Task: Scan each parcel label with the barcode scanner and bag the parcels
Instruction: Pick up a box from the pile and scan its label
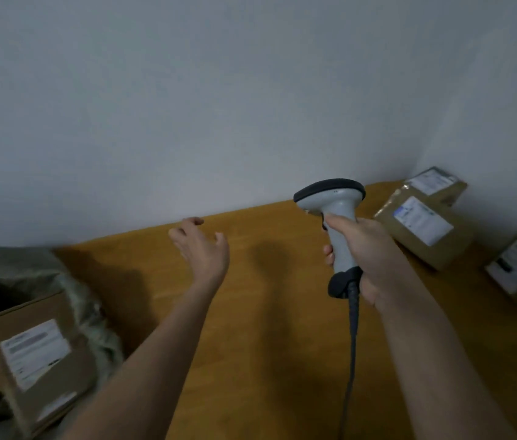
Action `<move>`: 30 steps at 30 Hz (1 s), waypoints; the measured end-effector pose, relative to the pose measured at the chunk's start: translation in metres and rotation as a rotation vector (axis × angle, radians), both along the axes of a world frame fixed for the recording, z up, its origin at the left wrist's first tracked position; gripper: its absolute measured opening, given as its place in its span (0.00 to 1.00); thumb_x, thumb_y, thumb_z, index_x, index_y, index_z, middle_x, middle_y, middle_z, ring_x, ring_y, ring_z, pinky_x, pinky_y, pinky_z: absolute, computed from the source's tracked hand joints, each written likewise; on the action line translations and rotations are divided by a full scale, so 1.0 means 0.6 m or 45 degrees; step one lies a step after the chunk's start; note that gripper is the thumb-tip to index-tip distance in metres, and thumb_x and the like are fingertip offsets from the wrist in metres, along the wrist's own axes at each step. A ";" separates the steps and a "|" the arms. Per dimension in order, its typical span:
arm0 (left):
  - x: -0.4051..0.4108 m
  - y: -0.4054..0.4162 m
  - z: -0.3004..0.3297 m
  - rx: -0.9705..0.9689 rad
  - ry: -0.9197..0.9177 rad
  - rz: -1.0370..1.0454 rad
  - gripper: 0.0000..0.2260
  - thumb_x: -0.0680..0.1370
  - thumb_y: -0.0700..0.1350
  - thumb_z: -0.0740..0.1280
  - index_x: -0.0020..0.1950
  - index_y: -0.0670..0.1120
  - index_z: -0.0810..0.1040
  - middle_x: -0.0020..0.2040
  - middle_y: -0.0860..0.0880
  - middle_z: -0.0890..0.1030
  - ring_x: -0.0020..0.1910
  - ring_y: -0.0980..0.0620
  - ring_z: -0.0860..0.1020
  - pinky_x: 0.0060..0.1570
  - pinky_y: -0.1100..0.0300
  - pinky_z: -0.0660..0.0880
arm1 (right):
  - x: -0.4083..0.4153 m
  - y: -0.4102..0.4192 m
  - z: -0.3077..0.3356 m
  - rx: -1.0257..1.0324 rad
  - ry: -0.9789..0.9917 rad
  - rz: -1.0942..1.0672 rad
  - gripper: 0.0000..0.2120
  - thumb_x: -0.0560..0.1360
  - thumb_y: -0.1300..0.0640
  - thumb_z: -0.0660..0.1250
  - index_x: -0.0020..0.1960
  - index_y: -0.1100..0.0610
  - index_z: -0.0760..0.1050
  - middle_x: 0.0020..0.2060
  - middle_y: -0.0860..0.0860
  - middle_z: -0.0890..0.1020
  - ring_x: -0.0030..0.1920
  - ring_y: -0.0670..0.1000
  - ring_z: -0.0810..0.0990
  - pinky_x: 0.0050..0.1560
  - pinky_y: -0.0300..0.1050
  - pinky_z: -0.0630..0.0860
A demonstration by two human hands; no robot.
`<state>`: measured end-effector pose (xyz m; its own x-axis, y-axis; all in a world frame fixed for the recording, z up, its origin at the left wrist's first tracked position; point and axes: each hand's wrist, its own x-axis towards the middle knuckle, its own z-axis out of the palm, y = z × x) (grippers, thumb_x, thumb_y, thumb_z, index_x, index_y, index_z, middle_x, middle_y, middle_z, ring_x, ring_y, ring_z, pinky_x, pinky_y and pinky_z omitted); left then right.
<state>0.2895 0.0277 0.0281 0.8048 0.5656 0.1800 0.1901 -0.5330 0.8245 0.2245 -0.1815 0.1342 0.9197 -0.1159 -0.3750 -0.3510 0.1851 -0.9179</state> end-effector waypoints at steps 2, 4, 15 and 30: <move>0.028 -0.107 -0.022 0.022 0.049 -0.128 0.15 0.74 0.37 0.68 0.59 0.40 0.69 0.62 0.42 0.64 0.58 0.41 0.69 0.59 0.52 0.68 | 0.024 -0.090 -0.013 -0.005 -0.001 -0.062 0.10 0.78 0.55 0.68 0.53 0.62 0.75 0.37 0.54 0.74 0.27 0.46 0.75 0.27 0.40 0.72; 0.055 -0.215 -0.047 0.012 0.140 -0.225 0.16 0.75 0.37 0.68 0.60 0.40 0.69 0.63 0.42 0.63 0.53 0.45 0.70 0.51 0.59 0.66 | 0.047 -0.186 -0.027 -0.018 -0.006 -0.104 0.10 0.78 0.55 0.68 0.54 0.62 0.75 0.38 0.53 0.74 0.28 0.47 0.75 0.29 0.41 0.72; 0.145 -0.688 -0.165 -0.918 0.960 -0.460 0.05 0.79 0.42 0.65 0.47 0.41 0.71 0.42 0.47 0.71 0.37 0.51 0.73 0.36 0.60 0.73 | 0.188 -0.588 -0.171 -0.355 0.071 -0.264 0.11 0.77 0.62 0.68 0.58 0.58 0.75 0.40 0.55 0.79 0.33 0.48 0.76 0.32 0.41 0.74; 0.194 -0.727 -0.241 -1.612 0.841 -0.382 0.16 0.80 0.38 0.65 0.64 0.47 0.65 0.60 0.43 0.76 0.57 0.44 0.77 0.48 0.48 0.78 | 0.234 -0.628 -0.289 -0.278 0.192 -0.143 0.15 0.77 0.61 0.68 0.62 0.52 0.72 0.42 0.54 0.79 0.34 0.48 0.77 0.33 0.40 0.74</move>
<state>0.4059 -0.4086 -0.1166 0.6557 -0.1393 -0.7421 0.7272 0.3811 0.5709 0.3649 -0.5584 -0.0389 0.8322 -0.3071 -0.4616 -0.4751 0.0344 -0.8793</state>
